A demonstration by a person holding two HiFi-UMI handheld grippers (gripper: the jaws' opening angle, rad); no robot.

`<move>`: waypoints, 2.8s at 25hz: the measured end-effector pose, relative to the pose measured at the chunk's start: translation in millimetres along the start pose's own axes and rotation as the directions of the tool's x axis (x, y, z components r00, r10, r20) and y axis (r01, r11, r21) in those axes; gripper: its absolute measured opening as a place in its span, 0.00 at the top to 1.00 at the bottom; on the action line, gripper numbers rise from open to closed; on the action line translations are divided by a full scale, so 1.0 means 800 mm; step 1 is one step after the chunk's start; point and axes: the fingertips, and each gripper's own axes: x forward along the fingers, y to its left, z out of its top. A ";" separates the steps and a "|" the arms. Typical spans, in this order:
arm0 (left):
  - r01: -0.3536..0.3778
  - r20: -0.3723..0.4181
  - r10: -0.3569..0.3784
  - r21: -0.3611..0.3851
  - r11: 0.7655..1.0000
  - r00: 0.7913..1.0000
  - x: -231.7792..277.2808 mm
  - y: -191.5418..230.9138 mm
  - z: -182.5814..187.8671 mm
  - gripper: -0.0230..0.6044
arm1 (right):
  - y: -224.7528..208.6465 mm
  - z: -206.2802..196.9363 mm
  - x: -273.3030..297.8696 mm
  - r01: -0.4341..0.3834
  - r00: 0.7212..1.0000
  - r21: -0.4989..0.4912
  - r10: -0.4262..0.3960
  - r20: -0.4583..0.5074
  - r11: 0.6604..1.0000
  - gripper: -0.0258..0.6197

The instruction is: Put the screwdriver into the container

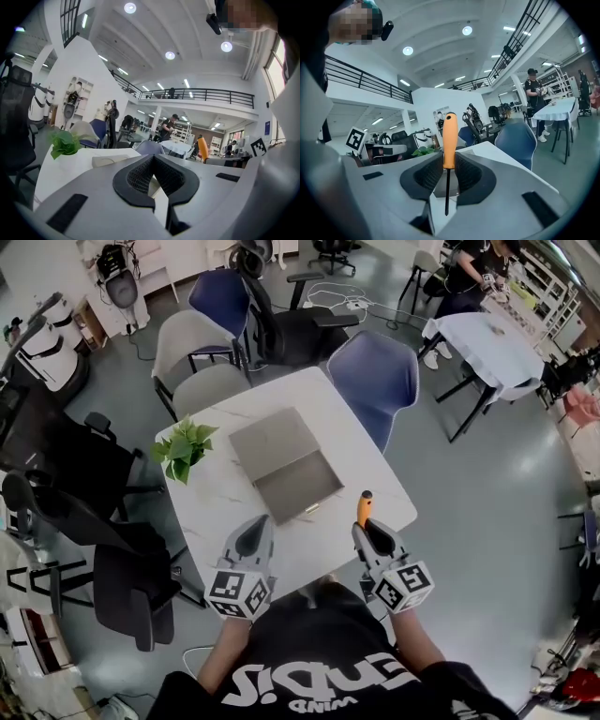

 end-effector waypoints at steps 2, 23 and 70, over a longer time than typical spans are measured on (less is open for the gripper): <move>-0.010 0.014 0.010 -0.011 1.000 1.000 0.005 -0.001 0.005 0.94 | -0.006 0.005 0.010 -0.026 1.000 -0.021 0.026 -0.013 0.999 0.85; -0.076 0.023 0.077 -0.040 0.996 0.997 0.030 -0.004 0.000 0.94 | -0.013 -0.030 0.134 -0.358 0.917 -0.339 0.259 -0.304 0.870 0.85; -0.244 -0.041 0.240 -0.111 0.964 0.970 0.013 0.061 -0.021 0.94 | -0.059 -0.249 0.288 -0.775 0.553 -0.460 0.113 -0.826 0.433 0.86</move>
